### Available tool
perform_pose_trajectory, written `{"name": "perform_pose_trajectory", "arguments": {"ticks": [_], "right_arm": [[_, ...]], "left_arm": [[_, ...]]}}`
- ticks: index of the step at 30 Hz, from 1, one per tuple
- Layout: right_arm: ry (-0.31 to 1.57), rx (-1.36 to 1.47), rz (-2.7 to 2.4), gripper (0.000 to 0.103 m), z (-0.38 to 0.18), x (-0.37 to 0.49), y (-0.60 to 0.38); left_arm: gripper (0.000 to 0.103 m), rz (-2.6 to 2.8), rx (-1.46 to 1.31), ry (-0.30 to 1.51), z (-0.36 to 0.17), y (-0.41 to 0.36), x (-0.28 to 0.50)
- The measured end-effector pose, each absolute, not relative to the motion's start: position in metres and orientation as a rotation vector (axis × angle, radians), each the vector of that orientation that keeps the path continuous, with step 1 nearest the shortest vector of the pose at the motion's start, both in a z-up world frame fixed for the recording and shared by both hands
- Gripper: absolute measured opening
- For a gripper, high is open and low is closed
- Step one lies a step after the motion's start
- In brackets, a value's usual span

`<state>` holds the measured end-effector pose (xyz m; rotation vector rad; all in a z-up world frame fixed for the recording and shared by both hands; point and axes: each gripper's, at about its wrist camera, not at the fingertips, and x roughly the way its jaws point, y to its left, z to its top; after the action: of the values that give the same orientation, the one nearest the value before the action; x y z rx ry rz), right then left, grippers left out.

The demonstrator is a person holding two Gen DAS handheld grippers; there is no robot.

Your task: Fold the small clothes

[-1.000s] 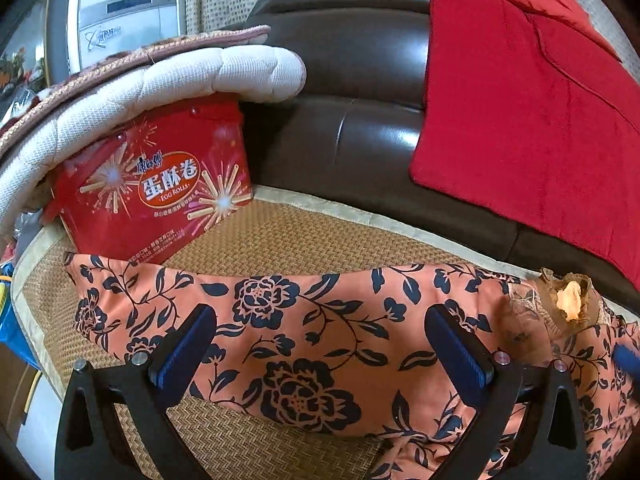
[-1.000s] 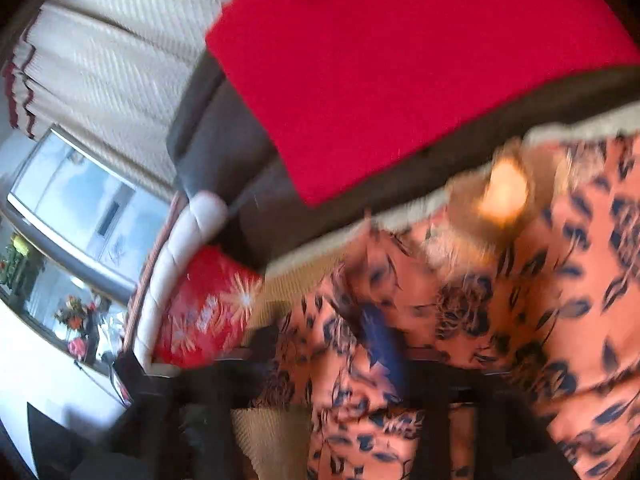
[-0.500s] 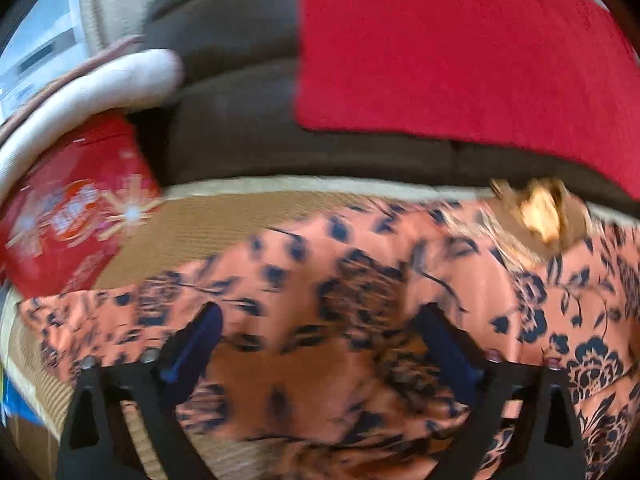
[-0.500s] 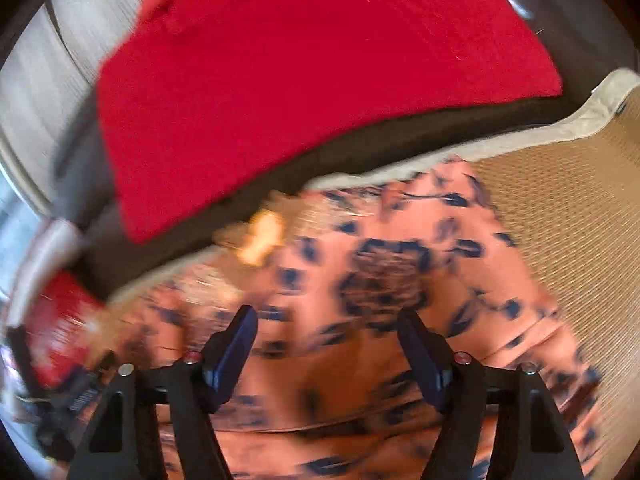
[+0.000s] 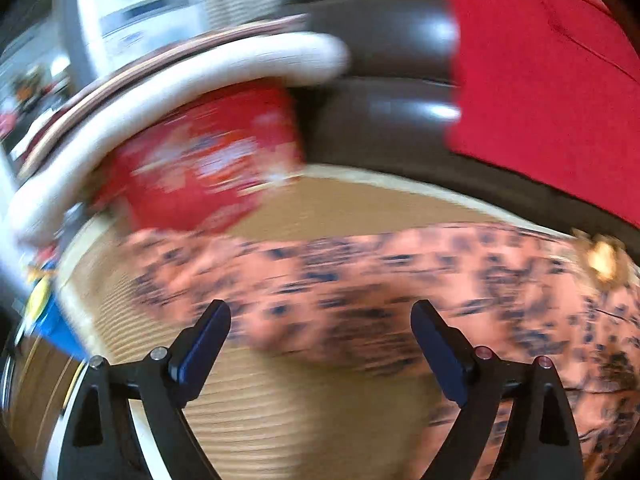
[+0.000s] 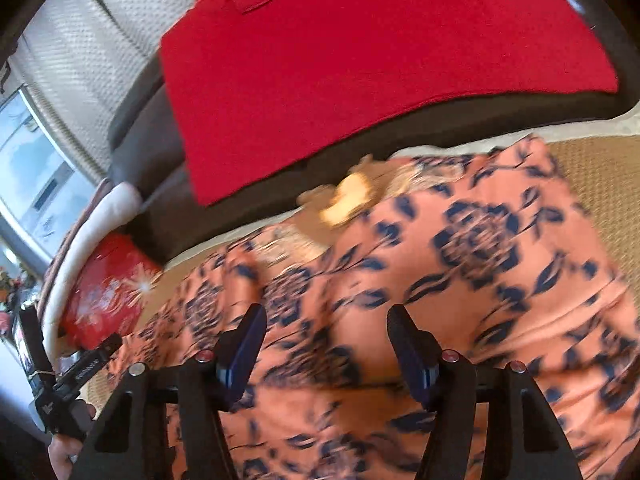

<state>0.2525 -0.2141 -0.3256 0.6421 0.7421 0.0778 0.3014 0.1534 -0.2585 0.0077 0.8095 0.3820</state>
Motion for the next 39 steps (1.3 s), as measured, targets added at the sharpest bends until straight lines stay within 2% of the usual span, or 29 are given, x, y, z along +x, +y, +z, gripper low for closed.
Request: {"name": "perform_pose_trajectory", "arguments": {"ticks": [6,9,11,13,22,27,30,31,32,39], "right_arm": [[0.730,0.602,0.130,0.067,-0.326,0.248,-0.182],[0.725,0.607,0.129,0.067,-0.327,0.247,-0.183],[0.729,0.630,0.122,0.067,-0.332,0.251,-0.185],[0.726,0.653,0.118,0.067,-0.328,0.248,-0.195],[0.721,0.643,0.123,0.067,-0.326,0.257,-0.194],[0.705,0.630,0.122,0.067,-0.323,0.257,-0.191],[0.699,0.638,0.116,0.067,-0.323,0.257,-0.192],[0.694,0.636,0.113,0.067,-0.323,0.258,-0.193],[0.691,0.634,0.112,0.067,-0.323,0.258,-0.193],[0.669,0.643,0.073,0.067,-0.325,0.256,-0.207]], "left_arm": [[0.092,0.487,-0.051,0.837,-0.281,0.260,0.264],[0.091,0.422,-0.255,0.901,-0.303,0.307,0.262],[0.073,0.330,-0.428,0.897,-0.310,0.327,0.263],[0.064,0.279,-0.562,0.885,-0.314,0.338,0.266],[0.064,0.249,-0.831,0.856,-0.338,0.359,0.296],[0.061,0.256,-0.884,0.825,-0.338,0.366,0.310],[0.035,0.256,-0.906,0.812,-0.341,0.366,0.320],[0.019,0.251,-0.910,0.812,-0.344,0.366,0.323],[0.013,0.258,-0.919,0.807,-0.347,0.365,0.325],[0.008,0.287,-0.822,0.732,-0.333,0.346,0.325]]}}
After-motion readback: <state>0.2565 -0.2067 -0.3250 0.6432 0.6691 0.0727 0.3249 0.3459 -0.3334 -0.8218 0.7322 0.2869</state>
